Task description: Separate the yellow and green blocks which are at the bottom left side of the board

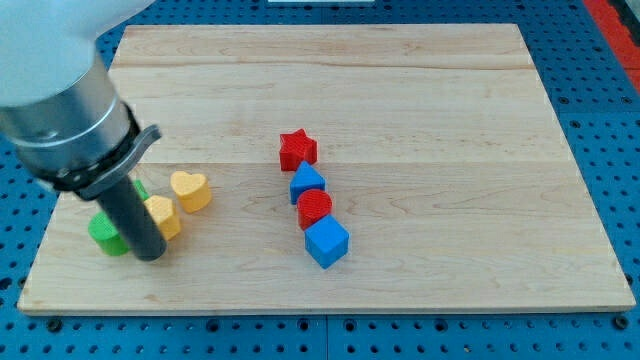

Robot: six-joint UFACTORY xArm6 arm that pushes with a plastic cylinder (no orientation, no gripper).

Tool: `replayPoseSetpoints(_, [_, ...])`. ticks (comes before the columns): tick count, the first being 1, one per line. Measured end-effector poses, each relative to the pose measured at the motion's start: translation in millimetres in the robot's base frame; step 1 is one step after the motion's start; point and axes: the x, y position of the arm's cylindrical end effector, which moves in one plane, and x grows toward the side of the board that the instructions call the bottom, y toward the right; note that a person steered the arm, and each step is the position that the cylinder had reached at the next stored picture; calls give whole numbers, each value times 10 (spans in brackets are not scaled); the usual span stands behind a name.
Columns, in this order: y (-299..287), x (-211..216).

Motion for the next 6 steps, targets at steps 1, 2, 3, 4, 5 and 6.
replayPoseSetpoints(1, [-209,-281])
replayPoseSetpoints(2, [-453,-411])
replayPoseSetpoints(3, [-570,-385])
replayPoseSetpoints(4, [-300,-204])
replayPoseSetpoints(5, [92,-175])
replayPoseSetpoints(6, [-98,-561])
